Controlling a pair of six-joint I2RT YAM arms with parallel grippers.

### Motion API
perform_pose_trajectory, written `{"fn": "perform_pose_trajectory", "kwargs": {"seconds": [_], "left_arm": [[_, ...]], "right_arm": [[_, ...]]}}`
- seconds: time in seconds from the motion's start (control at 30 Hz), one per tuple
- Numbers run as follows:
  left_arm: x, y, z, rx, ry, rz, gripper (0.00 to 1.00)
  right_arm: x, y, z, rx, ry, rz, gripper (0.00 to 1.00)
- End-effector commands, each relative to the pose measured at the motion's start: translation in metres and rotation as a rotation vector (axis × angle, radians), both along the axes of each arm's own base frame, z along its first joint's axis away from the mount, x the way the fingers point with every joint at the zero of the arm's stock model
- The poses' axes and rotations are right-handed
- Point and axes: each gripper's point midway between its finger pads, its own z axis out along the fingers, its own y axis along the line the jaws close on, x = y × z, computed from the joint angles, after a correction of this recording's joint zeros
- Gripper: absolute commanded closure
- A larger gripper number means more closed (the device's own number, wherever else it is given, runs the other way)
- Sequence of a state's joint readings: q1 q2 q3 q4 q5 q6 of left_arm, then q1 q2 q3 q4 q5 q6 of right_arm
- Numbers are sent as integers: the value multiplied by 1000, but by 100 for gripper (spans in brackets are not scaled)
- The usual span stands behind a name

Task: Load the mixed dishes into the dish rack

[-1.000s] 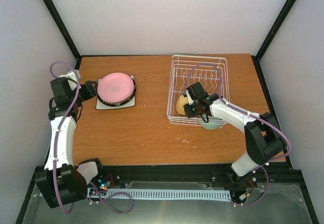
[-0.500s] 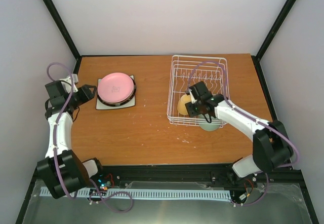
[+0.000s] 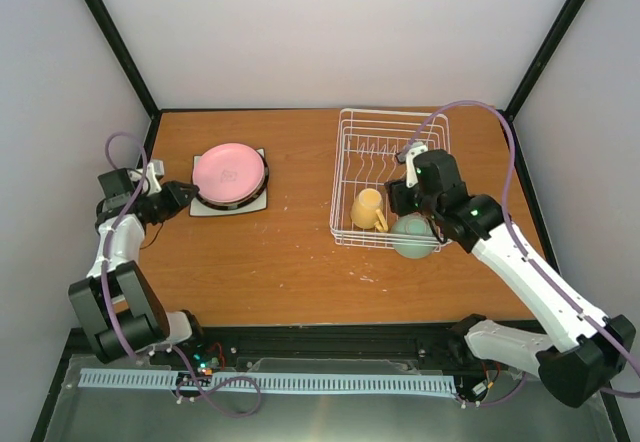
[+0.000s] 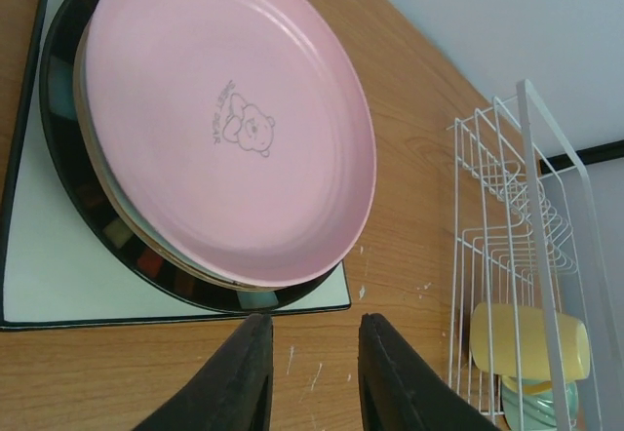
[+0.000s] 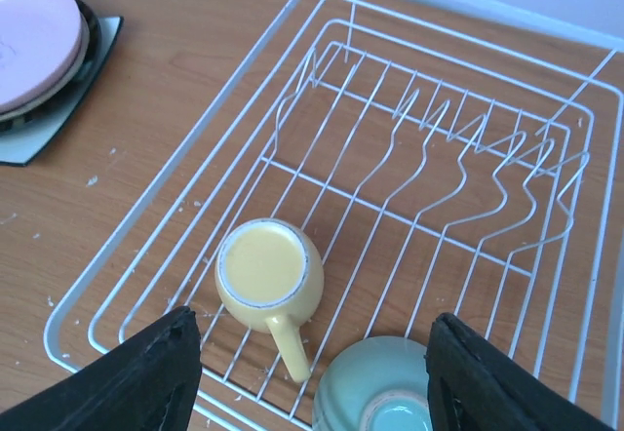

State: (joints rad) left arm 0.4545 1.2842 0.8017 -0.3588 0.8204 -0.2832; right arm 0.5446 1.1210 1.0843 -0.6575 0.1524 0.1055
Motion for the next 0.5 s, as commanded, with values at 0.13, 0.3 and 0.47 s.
{"fn": "perform_pose_trajectory", "kwargs": {"seconds": [0.13, 0.3, 0.47], "left_arm": [[24, 23, 5, 53, 0, 46, 73], [40, 38, 3, 87, 17, 70, 71], [53, 51, -4, 124, 38, 91, 72]], "right_arm": [[-4, -2, 13, 27, -37, -1, 36], [-4, 6, 6, 49, -26, 34, 37], [0, 6, -7, 23, -21, 32, 38]]}}
